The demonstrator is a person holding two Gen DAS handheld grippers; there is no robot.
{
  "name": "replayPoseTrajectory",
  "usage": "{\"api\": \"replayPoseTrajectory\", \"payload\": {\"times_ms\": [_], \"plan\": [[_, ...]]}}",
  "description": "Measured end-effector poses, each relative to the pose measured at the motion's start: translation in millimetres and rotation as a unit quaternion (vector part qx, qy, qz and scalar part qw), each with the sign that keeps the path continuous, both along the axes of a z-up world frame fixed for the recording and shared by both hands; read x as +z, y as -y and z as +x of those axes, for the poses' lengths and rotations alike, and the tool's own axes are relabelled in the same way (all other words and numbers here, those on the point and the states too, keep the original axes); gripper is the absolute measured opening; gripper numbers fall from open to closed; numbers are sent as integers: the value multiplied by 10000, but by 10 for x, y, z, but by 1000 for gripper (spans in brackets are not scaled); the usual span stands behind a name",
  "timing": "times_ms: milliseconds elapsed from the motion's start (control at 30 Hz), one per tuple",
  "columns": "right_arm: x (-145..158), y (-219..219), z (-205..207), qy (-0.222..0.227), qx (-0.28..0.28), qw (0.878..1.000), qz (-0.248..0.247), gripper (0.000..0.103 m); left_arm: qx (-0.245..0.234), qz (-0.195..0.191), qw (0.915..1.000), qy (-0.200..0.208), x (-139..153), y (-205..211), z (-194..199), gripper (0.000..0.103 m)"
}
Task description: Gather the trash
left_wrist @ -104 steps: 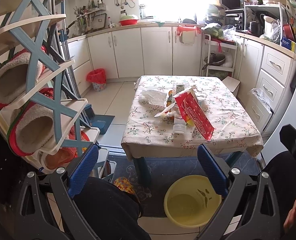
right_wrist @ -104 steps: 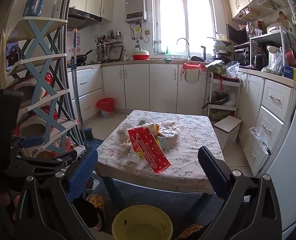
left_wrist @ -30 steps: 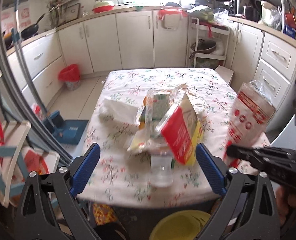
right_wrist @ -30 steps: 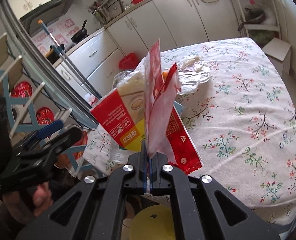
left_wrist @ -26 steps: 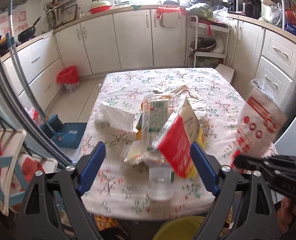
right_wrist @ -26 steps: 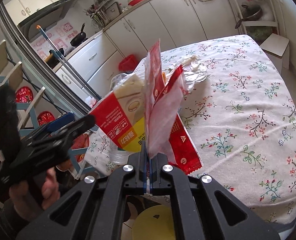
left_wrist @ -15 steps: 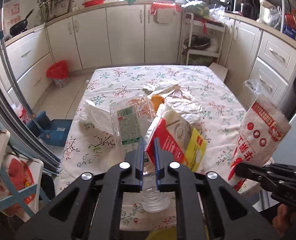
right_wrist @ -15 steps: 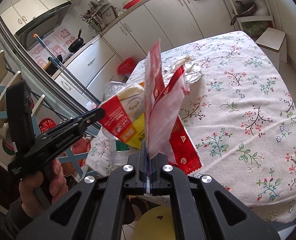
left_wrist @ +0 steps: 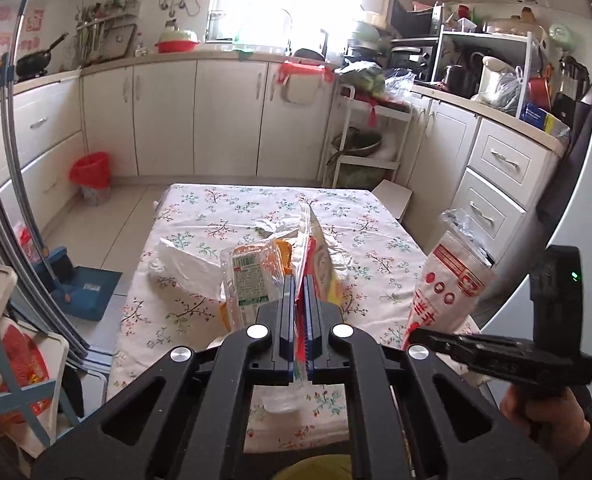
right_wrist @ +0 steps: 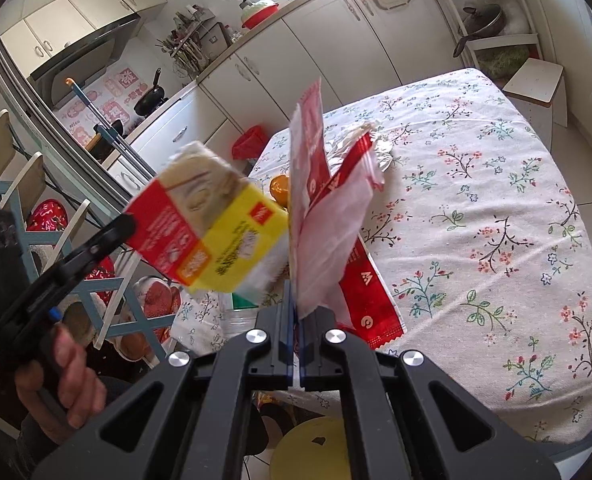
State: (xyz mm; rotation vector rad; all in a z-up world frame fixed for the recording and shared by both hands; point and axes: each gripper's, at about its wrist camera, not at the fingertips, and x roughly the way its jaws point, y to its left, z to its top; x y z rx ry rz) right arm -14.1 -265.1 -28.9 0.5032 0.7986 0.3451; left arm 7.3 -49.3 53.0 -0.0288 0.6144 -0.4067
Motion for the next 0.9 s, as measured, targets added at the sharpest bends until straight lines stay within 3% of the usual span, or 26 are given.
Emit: {"api": "replayPoseTrajectory", "payload": {"times_ms": [200,333,567,767,833,867,900], "plan": [[29,-145,-239,68,159,9997,-154,2,64,-8,10000,-68,33,-150,-345,4],[-113,-351,-520,-155,431,9987,-200,2,89,-4,9999,-147,27,-254,-564,4],[-699,-838,-854,-1305,1069,9840,-577,2,49,-4,9996,-278,-9,-341,-900,4],[-1193,-1173,-900,-2224,1503,9557,-1211,2,-15,-41,9995,-303,8,-385,-1157,4],[-1289,-1184,-938,-2403,1506,9481,-1441,12,-21,-53,9995,-309,14,-398,-1212,4],[-1292,-1174,-957,-2406,1478,9472,-1518,39,-17,-53,9995,-315,16,-423,-1257,4],[-1255,-1171,-965,-2318,1410,9491,-1599,57,-13,-51,9995,-321,8,-432,-1285,4]]}}
